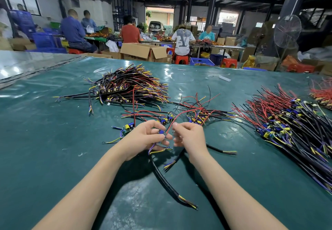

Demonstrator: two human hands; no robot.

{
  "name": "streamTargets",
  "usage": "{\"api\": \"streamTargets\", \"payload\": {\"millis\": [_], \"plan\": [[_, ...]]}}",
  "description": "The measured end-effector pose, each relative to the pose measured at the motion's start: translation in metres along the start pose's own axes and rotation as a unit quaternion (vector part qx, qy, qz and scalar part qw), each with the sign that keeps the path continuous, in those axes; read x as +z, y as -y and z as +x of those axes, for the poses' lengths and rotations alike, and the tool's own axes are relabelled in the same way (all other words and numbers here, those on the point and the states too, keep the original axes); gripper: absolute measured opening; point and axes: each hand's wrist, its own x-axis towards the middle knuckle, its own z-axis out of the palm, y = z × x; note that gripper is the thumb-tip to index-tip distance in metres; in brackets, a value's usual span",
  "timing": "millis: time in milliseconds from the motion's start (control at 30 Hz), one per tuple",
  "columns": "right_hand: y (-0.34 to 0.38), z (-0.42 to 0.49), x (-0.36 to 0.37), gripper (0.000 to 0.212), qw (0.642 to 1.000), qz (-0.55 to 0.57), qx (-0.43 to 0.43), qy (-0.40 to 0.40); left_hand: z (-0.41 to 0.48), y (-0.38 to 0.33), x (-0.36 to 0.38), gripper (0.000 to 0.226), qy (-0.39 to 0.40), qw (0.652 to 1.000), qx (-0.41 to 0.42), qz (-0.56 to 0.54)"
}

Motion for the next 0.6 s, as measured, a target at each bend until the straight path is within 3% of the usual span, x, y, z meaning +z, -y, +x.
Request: {"api": "streamTargets", "payload": {"millis": [133,333,600], "plan": [[-0.0015,-0.0030,0.0041,0.035,0.998,-0.049,-0.026,0.039,0.0006,0.0009,0.0015,0.016,-0.022,1.000,0.015,0.004],[-0.0032,-0.0059,0.0071,0.029,0.993,-0.092,-0.062,0.037,0.0007,0.0006,0.0035,0.020,-0.045,0.999,0.022,0.009],[-0.0003,-0.0073,0.0103,0.031,0.998,0.051,-0.007,0.045,0.0016,0.0030,0.0043,0.022,-0.019,0.999,0.009,0.048]]}}
